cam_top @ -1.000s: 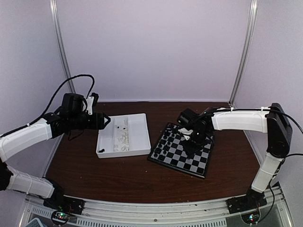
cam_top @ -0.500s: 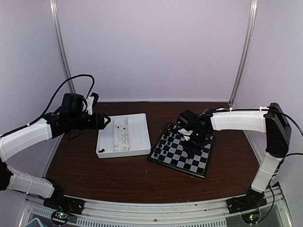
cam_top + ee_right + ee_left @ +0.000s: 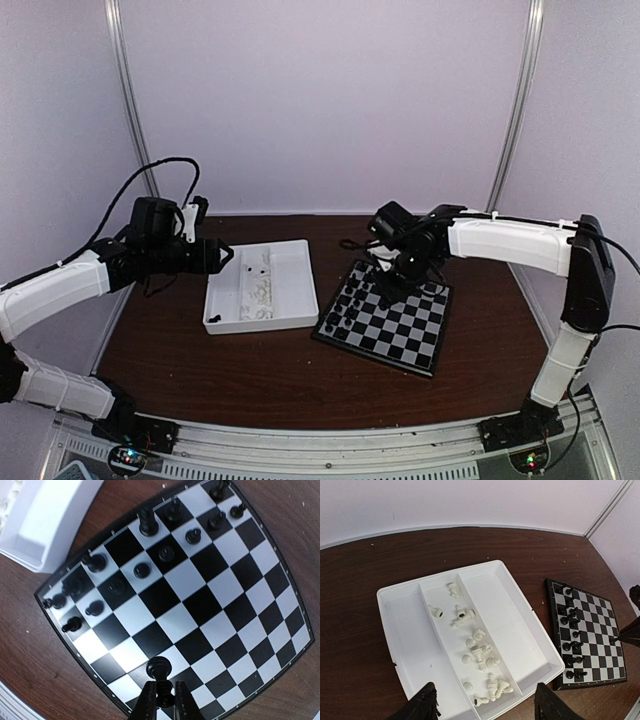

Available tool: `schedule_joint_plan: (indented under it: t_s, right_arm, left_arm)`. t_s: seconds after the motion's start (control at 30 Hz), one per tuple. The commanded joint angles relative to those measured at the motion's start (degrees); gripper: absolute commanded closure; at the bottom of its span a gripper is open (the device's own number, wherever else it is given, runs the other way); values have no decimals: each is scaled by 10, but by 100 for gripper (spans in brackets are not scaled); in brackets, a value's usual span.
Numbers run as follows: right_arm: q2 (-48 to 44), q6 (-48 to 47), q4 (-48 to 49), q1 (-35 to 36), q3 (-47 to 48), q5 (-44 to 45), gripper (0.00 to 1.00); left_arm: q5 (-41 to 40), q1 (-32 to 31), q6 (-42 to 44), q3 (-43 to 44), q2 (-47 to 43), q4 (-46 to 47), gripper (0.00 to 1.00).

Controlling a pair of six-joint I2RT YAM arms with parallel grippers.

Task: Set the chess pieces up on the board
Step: Pick up the chess piece from the chessboard.

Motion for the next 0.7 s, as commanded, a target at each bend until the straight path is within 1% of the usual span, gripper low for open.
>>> schedule_joint_plan:
  t_s: [0.0,0.33,0.67]
  right_arm:
    - [18,-21,25,2,46,12,89]
    - [72,-42,91,9,115,10,88]
    - [157,-56,80,20,197,13,88]
  left_arm:
    - [-8,1,5,3,-3,10,33]
    - [-12,1,10,8,-3,5,33]
    - [-10,1,12,8,2,5,33]
